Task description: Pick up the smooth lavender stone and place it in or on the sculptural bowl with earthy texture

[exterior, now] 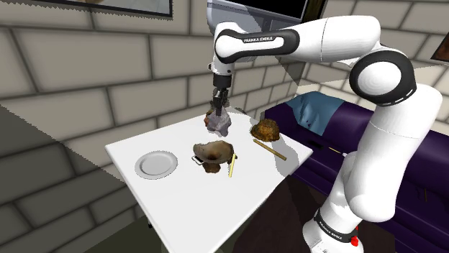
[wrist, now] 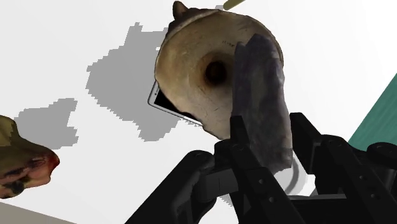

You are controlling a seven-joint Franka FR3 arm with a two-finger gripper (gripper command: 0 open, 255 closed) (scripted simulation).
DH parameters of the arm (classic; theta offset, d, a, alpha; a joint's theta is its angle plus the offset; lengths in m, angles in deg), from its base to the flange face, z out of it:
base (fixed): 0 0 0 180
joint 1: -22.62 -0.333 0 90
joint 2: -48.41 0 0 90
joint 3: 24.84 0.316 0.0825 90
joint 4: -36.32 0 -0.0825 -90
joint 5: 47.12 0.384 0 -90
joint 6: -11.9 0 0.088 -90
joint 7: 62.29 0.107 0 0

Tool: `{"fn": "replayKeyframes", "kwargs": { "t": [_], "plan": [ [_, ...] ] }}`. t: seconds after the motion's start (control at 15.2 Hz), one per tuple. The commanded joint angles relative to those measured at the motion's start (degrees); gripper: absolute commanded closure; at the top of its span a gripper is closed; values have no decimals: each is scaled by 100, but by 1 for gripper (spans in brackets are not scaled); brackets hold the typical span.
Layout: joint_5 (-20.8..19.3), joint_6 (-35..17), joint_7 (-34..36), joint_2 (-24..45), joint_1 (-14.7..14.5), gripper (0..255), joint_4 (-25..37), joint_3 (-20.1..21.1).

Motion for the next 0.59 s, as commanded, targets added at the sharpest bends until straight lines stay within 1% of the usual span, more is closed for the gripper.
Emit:
{"fn": "replayKeyframes", "kwargs": {
  "t": [0.0,0.53],
  "plan": [
    [2,-156,-4,-1,-4,255,-152,3],
    [29,-749,-48,86,-7,255,-661,8]
  ]
}}
